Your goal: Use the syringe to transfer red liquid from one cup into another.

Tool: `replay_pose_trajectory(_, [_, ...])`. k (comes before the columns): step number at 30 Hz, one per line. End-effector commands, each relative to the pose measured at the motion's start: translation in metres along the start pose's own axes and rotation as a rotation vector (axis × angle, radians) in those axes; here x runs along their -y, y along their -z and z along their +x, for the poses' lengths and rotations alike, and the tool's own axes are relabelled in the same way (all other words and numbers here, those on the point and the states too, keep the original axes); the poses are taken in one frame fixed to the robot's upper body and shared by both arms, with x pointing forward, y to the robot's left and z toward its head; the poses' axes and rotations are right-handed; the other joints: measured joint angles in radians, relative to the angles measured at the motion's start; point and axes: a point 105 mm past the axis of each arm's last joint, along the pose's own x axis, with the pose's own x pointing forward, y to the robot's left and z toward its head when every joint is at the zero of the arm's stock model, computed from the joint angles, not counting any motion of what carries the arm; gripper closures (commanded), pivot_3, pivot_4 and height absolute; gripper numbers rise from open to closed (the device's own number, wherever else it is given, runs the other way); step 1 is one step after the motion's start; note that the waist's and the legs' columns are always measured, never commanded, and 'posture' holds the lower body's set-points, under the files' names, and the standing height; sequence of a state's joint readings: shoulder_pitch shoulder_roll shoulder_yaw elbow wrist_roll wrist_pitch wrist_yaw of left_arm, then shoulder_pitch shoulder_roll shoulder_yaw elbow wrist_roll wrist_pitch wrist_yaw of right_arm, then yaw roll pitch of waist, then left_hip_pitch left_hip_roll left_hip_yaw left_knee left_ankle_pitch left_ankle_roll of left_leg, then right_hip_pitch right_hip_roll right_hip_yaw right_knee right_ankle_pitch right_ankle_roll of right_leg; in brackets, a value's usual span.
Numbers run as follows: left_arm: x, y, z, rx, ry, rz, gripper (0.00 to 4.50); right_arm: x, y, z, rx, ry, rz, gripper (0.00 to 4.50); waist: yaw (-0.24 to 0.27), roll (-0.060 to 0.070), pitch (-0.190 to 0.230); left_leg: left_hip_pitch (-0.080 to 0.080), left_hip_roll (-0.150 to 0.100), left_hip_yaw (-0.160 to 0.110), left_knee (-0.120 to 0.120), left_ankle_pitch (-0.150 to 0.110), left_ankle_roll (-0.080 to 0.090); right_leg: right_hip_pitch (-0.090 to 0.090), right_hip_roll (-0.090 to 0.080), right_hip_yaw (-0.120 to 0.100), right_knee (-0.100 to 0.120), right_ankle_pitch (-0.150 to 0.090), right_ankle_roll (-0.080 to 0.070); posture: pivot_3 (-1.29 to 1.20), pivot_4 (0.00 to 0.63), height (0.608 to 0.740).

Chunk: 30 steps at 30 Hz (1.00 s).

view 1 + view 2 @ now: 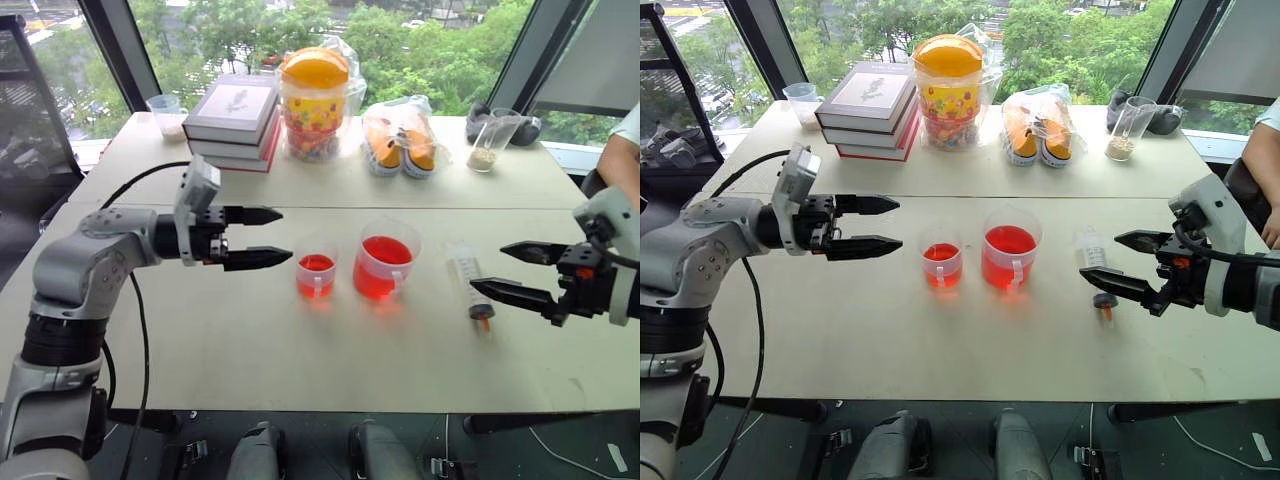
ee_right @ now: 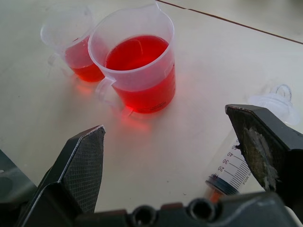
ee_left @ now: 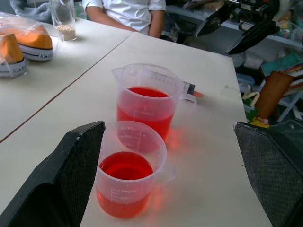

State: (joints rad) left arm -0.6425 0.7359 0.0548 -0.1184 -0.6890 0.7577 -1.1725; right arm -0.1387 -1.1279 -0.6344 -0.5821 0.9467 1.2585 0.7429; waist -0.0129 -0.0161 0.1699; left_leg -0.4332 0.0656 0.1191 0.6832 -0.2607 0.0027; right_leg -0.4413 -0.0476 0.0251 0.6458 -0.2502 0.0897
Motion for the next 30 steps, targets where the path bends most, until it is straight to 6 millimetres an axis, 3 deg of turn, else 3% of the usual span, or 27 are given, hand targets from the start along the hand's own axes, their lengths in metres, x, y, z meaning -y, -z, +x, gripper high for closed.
replay_pose_trajectory(1, [0.002,-0.009,0.0,0.037,-0.002,0.039,0.0,0.003,-0.011,-0.006,0.023,0.024,-0.035,0.04,0.0,0.0,0.0,0.0,0.0,0.0,0.0,0.0,0.0,0.0,0.0,0.0,0.0,0.0,0.0,0.0,0.15,0.74])
replay_pose_trajectory(19, [0.002,-0.011,0.005,0.051,0.008,0.048,0.0,0.01,-0.008,-0.005,0.006,0.072,-0.023,0.04,0.0,0.0,0.0,0.0,0.0,0.0,0.0,0.0,0.0,0.0,0.0,0.0,0.0,0.0,0.0,0.0,0.15,0.74])
replay_pose_trajectory(26, [0.002,-0.009,0.013,0.059,0.033,0.051,0.0,0.031,-0.001,-0.004,-0.079,0.148,0.039,0.04,-0.002,0.0,0.0,0.0,0.0,0.0,0.0,0.0,0.0,0.0,0.0,0.0,0.0,0.0,0.0,0.0,0.15,0.74])
replay_pose_trajectory(30, [0.002,-0.006,0.018,0.065,0.051,0.048,0.0,0.057,0.005,0.004,-0.166,0.209,0.132,0.04,-0.006,0.0,0.0,0.001,0.0,0.0,0.0,0.0,0.0,0.0,0.0,0.0,0.0,0.0,0.0,0.0,0.15,0.74])
